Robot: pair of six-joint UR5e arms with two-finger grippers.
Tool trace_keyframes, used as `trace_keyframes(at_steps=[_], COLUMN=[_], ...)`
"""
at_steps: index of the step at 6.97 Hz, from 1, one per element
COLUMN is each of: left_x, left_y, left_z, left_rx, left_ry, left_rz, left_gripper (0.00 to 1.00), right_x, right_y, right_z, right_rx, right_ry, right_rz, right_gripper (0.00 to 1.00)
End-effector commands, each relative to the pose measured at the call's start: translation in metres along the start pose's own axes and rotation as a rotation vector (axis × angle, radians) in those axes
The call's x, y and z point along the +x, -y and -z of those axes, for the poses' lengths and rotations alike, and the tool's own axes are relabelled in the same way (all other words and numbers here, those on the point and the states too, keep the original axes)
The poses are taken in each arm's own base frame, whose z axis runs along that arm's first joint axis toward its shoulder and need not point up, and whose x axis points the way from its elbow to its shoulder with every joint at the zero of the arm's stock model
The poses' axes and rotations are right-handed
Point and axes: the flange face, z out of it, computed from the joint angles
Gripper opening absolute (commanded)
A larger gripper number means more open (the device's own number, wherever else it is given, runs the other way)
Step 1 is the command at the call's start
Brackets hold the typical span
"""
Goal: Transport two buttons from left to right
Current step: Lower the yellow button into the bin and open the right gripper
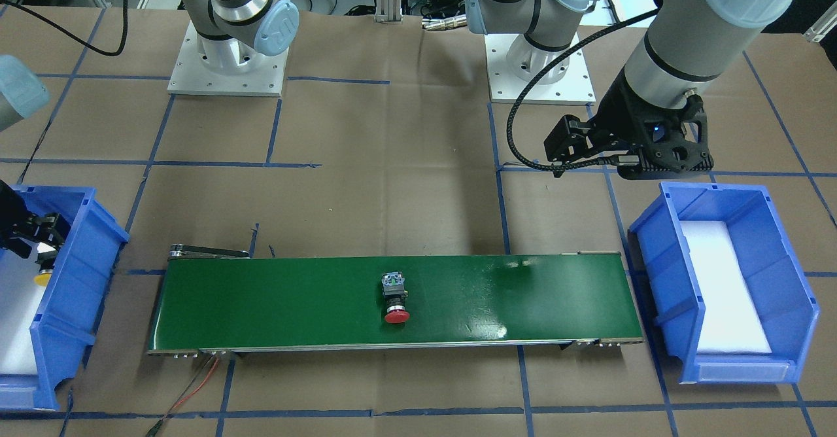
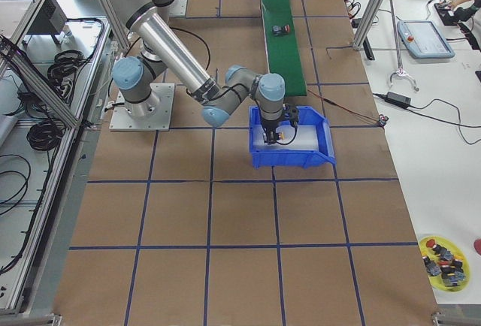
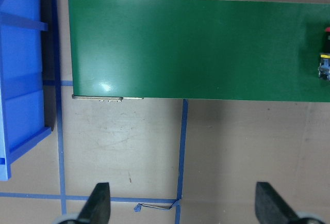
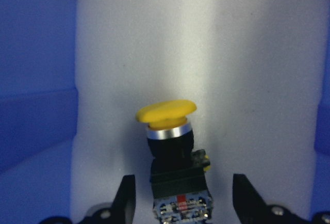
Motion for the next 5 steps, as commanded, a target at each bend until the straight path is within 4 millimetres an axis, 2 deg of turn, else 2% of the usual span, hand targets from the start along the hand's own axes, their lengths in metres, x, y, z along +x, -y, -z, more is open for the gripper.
trace_keyframes(at_steps=[1,2,4,5], left_x=[0.0,0.0,0.0,0.0], left_y=[0.0,0.0,0.0,0.001], left_z=[0.001,0.002,0.002,0.003], left_rx=[0.002,0.005,0.005,0.006], left_ry=[0.0,0.0,0.0,0.0], left_rz=[0.0,0.0,0.0,0.0], left_gripper=[0.99,0.99,0.99,0.99], right_x=[0.007,0.014,0.011,-0.006], right_y=[0.012,0.026,0.041,0.051], right_z=[0.03,0.073,0.139,0.164], right_rx=[0.05,0.099,0.081,0.062], right_ry=[-0.035,-0.074,-0.049,-0.036], right_rz=[-0.012,-0.036,-0.12,-0.133], right_gripper=[0.99,0.99,1.0,1.0])
